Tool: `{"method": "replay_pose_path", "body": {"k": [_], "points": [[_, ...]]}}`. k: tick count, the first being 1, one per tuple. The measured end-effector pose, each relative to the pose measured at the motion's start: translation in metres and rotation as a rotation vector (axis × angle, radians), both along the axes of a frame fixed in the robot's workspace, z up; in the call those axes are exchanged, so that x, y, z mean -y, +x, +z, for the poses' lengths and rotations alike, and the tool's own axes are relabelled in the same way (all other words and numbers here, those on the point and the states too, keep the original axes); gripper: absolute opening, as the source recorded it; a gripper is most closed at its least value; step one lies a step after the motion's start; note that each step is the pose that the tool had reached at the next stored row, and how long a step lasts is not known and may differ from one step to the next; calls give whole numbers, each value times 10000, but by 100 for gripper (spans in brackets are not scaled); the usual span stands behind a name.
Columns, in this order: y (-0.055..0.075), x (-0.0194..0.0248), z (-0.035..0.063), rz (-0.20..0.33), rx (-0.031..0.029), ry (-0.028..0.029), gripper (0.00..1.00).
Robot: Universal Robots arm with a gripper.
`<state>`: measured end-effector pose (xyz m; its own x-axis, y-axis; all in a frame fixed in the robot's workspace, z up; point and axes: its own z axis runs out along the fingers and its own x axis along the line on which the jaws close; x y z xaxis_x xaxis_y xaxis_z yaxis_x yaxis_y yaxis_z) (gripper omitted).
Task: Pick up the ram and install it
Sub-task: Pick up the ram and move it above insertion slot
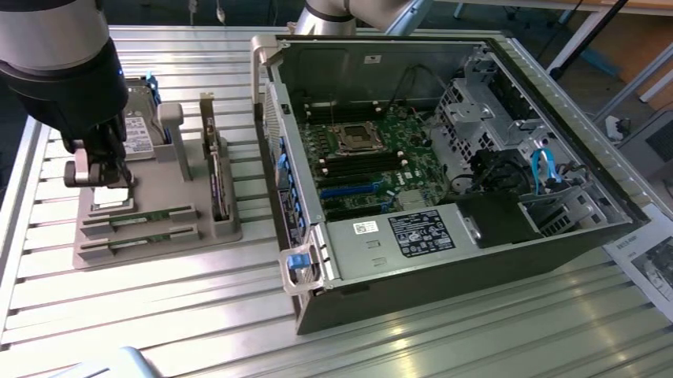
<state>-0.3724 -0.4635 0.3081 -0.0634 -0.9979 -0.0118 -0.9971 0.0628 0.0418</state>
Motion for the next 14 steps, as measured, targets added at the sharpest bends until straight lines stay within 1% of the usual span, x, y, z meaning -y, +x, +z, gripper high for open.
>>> {"method": "replay_pose_path", "body": {"k": [4, 12, 14], "points": [[0, 29, 0, -1, 0, 0, 10], [-2, 131, 0, -1, 1, 0, 10], [-2, 139, 0, -2, 1, 0, 10]]}}
